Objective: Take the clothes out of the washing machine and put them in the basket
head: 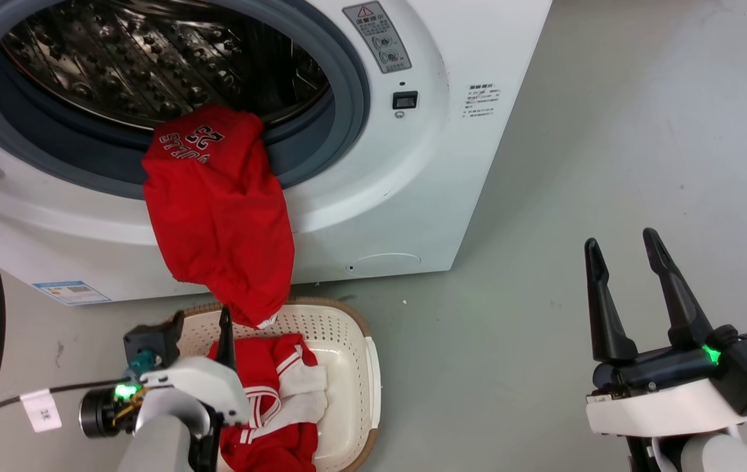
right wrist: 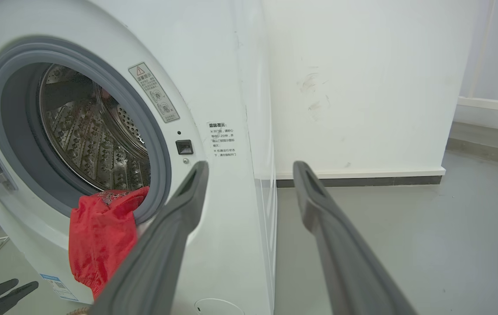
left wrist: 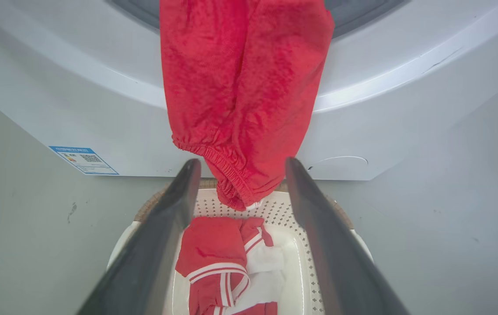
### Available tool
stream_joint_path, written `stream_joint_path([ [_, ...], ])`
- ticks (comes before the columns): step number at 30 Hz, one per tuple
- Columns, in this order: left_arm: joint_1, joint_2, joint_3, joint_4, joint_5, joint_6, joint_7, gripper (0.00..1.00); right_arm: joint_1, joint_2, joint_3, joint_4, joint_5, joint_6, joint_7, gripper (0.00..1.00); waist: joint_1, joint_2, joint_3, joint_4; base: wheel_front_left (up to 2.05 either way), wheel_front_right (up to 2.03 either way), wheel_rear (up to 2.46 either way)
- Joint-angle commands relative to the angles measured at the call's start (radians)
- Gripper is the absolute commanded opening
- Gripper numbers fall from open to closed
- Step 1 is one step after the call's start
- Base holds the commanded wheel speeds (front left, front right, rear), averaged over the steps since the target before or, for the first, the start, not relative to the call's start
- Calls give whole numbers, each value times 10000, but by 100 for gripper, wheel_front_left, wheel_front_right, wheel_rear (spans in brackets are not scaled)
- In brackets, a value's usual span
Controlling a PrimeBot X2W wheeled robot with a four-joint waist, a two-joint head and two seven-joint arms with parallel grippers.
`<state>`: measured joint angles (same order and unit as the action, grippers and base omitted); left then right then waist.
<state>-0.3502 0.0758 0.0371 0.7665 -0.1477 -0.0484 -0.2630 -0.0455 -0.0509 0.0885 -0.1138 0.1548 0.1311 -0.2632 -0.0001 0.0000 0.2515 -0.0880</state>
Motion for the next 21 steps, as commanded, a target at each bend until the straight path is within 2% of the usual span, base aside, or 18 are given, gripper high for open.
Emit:
stream_joint_path([
  [1, -225, -32, 77, -118, 61, 29, -26, 100, -112, 13, 1, -38, 64, -7, -23, 100, 1, 0, 100, -29, 0, 0, 0],
  [9, -1922, 260, 365, 459, 309, 46, -26, 100, -669, 13, -57, -185, 146, -7, -23, 100, 1, 0, 1073, -326, 0, 0, 0],
  [21, -4592, 1122, 442, 2577, 563, 298, -26, 100, -1505, 13, -140, -359, 342, -7, -23, 100, 1, 0, 2651, -982, 0, 0, 0],
])
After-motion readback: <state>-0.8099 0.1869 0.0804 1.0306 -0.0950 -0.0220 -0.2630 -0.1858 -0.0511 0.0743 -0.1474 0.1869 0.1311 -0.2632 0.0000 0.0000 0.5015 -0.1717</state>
